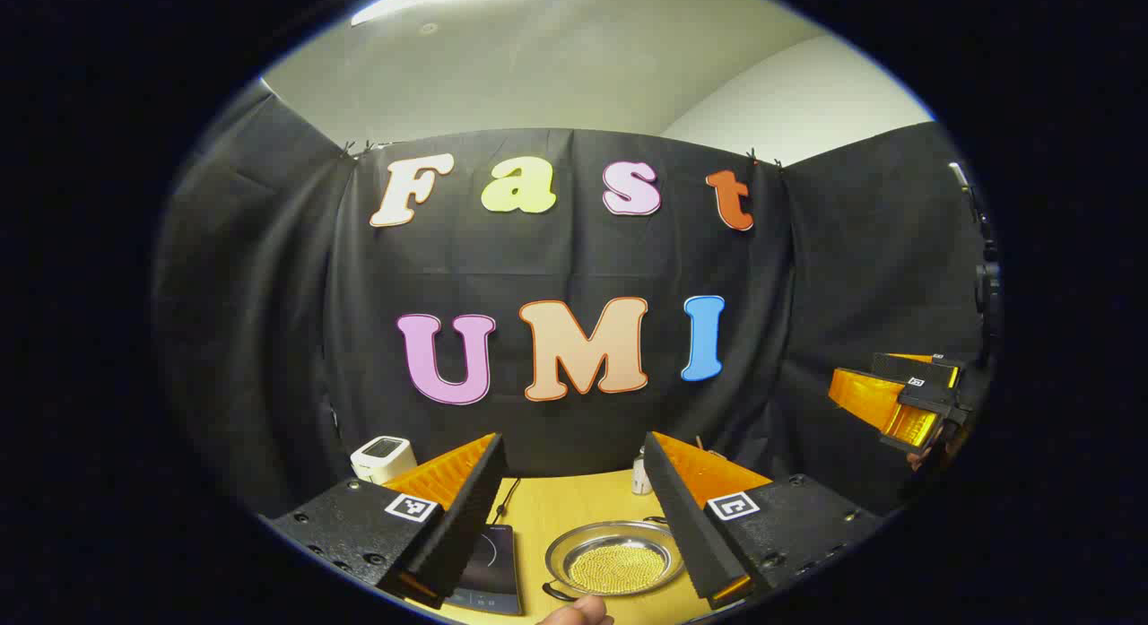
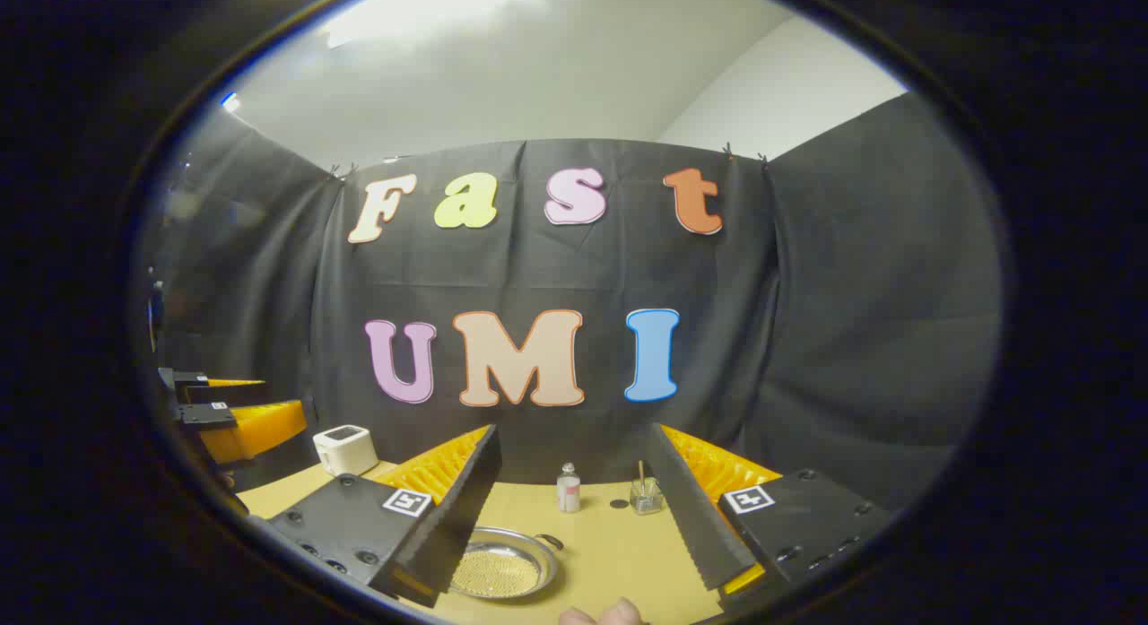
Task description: First push the handle of the pot to place it horizontally, then grasp the pot with both hands and set it on the induction cooktop.
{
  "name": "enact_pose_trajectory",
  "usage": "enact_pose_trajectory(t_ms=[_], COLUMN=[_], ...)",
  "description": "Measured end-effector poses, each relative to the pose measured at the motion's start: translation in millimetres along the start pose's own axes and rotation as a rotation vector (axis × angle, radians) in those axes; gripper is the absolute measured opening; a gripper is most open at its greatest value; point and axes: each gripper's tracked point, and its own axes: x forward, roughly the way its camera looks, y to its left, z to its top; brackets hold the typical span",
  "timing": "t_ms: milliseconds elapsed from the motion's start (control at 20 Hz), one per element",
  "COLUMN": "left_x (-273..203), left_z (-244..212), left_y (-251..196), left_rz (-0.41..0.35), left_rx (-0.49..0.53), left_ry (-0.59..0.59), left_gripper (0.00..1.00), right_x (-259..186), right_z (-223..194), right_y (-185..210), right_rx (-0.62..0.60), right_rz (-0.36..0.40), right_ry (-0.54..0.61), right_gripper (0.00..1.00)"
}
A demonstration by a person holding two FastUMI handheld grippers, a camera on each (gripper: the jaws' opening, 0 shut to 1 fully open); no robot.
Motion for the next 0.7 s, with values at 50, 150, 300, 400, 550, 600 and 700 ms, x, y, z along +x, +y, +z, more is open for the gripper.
enact_pose_trajectory(t_ms=[50,150,300,400,550,600,700], left_x=[-1.0,-3.0,-9.0,-10.9,-14.2,-15.4,-14.4], left_z=[1.0,0.3,5.4,7.1,8.7,9.1,6.2], left_y=[-1.6,-0.7,6.7,10.6,16.7,19.2,22.3], left_rz=[0.002,0.013,0.043,0.053,0.063,0.068,0.068], left_rx=[-0.001,0.007,0.017,0.030,0.044,0.041,0.041], left_ry=[0.001,0.004,-0.008,-0.014,-0.016,-0.019,-0.014], left_gripper=[0.93,0.93,0.93,0.93,0.94,0.93,0.92], right_x=[-0.3,-0.2,1.0,2.7,4.5,6.0,6.3], right_z=[1.2,1.1,-0.8,-2.5,-1.0,-1.3,-0.3], right_y=[-3.9,-6.9,-12.6,-14.3,-10.9,-10.2,-6.4], right_rx=[-0.004,0.002,0.019,0.036,0.054,0.048,0.033], right_rz=[-0.001,0.003,0.005,0.006,0.009,0.006,0.010], right_ry=[-0.001,0.001,0.007,0.016,0.018,0.020,0.021], right_gripper=[0.98,0.98,0.99,0.98,0.98,0.98,0.98])
